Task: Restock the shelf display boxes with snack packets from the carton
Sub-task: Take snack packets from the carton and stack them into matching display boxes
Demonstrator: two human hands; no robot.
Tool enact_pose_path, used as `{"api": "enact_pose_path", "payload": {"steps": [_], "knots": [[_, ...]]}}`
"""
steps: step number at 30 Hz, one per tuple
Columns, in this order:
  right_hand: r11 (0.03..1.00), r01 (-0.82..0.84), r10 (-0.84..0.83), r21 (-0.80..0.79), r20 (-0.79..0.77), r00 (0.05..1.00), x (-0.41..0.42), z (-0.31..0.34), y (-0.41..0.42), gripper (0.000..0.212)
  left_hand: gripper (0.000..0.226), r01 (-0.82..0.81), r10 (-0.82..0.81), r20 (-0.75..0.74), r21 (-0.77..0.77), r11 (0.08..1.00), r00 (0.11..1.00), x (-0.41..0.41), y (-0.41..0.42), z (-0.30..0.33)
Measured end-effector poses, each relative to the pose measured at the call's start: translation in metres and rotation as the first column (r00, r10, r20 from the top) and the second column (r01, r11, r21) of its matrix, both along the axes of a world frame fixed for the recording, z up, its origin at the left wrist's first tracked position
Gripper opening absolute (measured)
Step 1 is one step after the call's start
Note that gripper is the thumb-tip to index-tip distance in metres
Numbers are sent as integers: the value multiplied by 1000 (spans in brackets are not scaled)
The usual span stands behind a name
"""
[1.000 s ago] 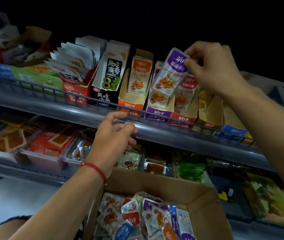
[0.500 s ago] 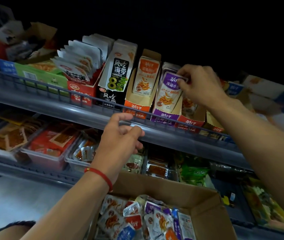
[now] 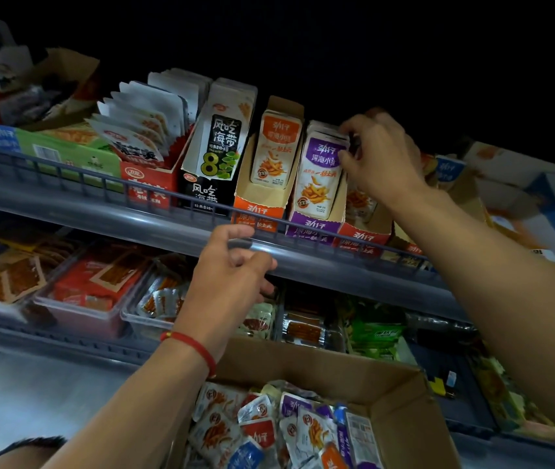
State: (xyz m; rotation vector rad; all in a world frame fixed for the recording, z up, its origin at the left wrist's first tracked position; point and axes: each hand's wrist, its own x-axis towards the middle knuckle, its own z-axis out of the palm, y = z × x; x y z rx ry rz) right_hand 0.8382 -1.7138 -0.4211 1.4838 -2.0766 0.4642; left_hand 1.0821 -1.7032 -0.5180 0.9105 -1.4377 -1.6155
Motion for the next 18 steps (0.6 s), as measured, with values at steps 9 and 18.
{"api": "enact_pose_path", "payload": {"steps": [9,18], "knots": [[981,-159,159,-109,-9,987,11,-22,60,30,33,47,-36,129,-85,995,991,-3,8,-8],[970,-237,244,-59,233,941,22,-101,182,20,21,431,-278,514,-204,879,812,-30,41,-59]]}}
